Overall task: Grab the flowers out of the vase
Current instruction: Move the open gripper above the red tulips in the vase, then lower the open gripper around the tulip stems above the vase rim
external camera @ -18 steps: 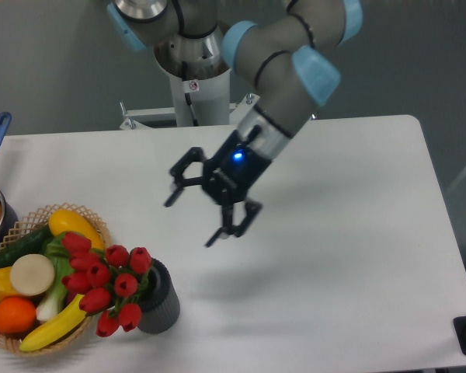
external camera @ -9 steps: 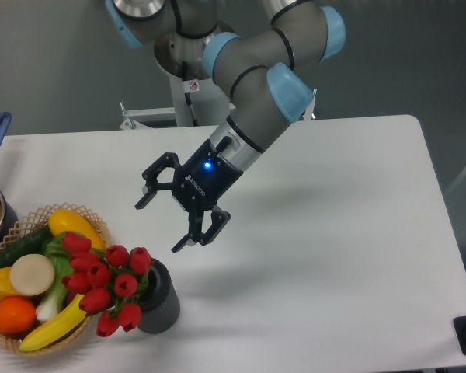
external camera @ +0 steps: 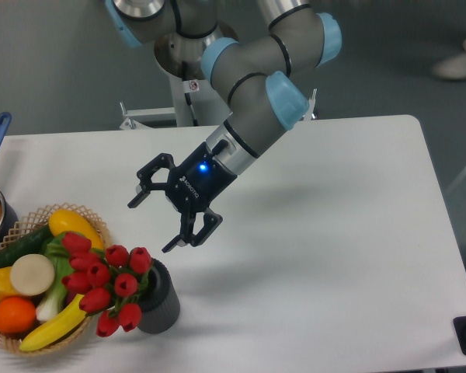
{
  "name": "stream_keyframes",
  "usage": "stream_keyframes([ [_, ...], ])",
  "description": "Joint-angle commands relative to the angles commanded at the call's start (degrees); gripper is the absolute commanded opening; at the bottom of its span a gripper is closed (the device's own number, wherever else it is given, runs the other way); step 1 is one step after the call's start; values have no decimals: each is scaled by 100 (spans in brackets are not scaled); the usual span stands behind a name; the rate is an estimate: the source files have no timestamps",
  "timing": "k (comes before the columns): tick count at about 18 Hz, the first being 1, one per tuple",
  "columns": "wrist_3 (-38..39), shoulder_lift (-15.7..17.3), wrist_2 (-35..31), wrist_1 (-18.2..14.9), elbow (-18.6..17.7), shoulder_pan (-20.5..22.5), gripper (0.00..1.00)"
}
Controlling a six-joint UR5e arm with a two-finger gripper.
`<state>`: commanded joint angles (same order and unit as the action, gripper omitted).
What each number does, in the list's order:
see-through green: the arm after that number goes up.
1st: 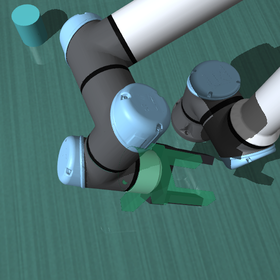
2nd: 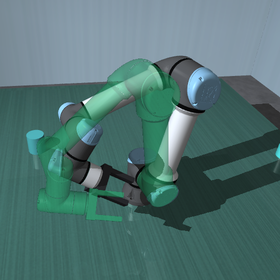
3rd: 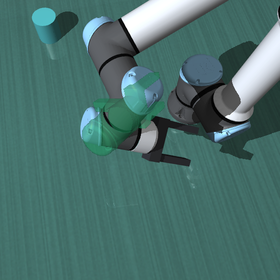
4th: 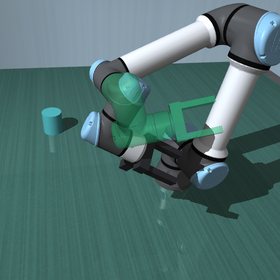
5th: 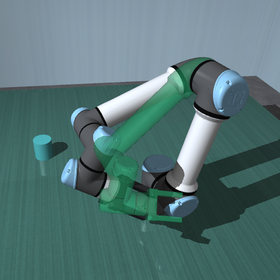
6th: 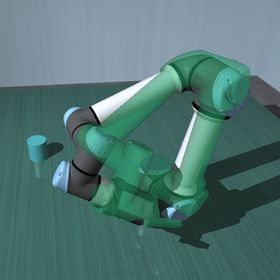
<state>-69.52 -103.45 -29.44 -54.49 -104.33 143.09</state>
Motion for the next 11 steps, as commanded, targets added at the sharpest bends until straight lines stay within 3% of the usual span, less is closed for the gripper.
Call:
stream_keyframes([
  [7, -246, -96, 0, 61, -132, -97, 100],
  [11, -237, -404, 26, 588, 8, -185, 100],
])
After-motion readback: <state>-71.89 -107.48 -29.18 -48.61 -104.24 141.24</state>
